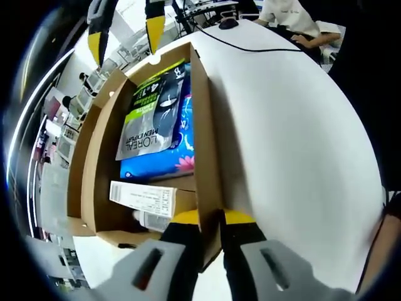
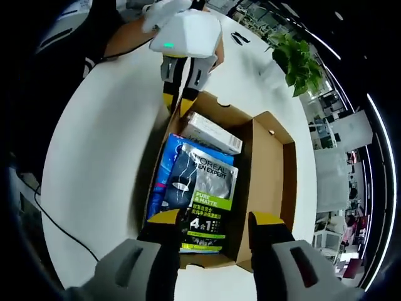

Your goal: Operate the shoe box by opening the lid, removing the specified soft item, and placing it in the target area until the item is outside and the box remains undamaged.

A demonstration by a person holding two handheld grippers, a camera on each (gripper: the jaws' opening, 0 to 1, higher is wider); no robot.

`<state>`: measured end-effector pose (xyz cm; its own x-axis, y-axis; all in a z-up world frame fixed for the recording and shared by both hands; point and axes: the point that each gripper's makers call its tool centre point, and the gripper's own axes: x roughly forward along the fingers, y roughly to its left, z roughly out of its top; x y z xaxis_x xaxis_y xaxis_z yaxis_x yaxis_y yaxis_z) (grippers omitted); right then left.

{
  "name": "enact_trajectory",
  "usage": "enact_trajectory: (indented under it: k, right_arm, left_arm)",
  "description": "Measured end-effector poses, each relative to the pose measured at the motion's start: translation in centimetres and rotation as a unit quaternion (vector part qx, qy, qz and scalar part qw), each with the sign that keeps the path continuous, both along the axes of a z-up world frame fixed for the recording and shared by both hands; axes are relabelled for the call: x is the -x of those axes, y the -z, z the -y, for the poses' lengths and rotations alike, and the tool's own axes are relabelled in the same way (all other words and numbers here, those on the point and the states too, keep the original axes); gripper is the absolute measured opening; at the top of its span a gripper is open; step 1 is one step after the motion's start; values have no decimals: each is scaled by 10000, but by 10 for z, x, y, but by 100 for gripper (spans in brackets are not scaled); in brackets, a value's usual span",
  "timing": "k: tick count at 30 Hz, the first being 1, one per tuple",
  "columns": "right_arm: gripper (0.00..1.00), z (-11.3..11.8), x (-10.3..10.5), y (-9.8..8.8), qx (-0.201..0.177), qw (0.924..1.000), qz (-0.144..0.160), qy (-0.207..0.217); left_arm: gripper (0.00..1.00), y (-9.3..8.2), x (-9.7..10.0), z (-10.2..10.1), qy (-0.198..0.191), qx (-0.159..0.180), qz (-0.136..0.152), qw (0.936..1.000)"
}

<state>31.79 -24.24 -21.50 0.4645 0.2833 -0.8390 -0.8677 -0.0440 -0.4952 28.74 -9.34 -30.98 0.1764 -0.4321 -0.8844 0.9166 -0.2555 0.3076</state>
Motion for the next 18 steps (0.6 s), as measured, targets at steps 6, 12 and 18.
enact_trajectory:
  k: [6, 12, 18]
  right_arm:
    - [47, -4, 3, 9, -4, 9999, -162, 19]
    - [48, -11, 4, 28, 65, 9994, -314, -118]
    - [50, -13, 4, 42, 176, 9987, -469, -85]
  left_arm:
    - [9, 0, 0, 1, 0, 7, -10, 10000]
    - [9, 0, -1, 1, 3, 34, -42, 10000]
    - [9, 1, 1, 0, -1, 29, -30, 10000]
